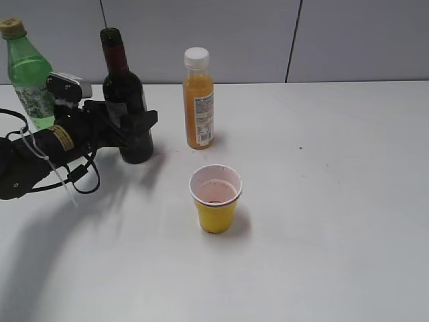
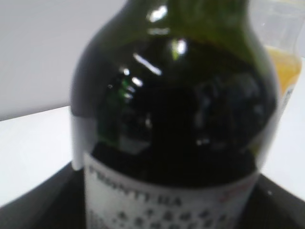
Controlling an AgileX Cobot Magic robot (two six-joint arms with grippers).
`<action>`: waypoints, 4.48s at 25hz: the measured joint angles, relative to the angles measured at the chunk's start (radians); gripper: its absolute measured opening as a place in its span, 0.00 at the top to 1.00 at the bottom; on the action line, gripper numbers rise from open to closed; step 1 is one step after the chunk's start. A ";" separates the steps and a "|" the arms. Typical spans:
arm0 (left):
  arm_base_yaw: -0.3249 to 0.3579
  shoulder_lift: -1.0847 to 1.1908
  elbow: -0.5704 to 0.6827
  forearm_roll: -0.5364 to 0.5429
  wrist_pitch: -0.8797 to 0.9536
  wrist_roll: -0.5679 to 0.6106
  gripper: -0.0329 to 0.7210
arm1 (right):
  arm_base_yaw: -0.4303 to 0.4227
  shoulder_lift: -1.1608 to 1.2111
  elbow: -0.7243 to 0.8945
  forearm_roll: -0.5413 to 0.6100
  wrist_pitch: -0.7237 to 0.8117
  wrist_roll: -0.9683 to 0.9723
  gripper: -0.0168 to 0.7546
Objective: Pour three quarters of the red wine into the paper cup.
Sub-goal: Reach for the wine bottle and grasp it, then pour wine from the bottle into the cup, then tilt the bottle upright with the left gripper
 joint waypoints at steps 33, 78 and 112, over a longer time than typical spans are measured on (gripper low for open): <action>-0.011 0.035 -0.050 -0.016 0.005 0.007 0.22 | 0.000 0.000 0.000 -0.001 0.000 0.000 0.22; -0.020 -0.149 0.024 0.152 0.130 0.532 0.24 | 0.000 0.000 0.000 -0.001 0.000 0.001 0.22; -0.143 -0.167 0.028 -0.076 0.277 1.218 0.24 | 0.000 0.000 0.000 -0.001 0.000 0.002 0.22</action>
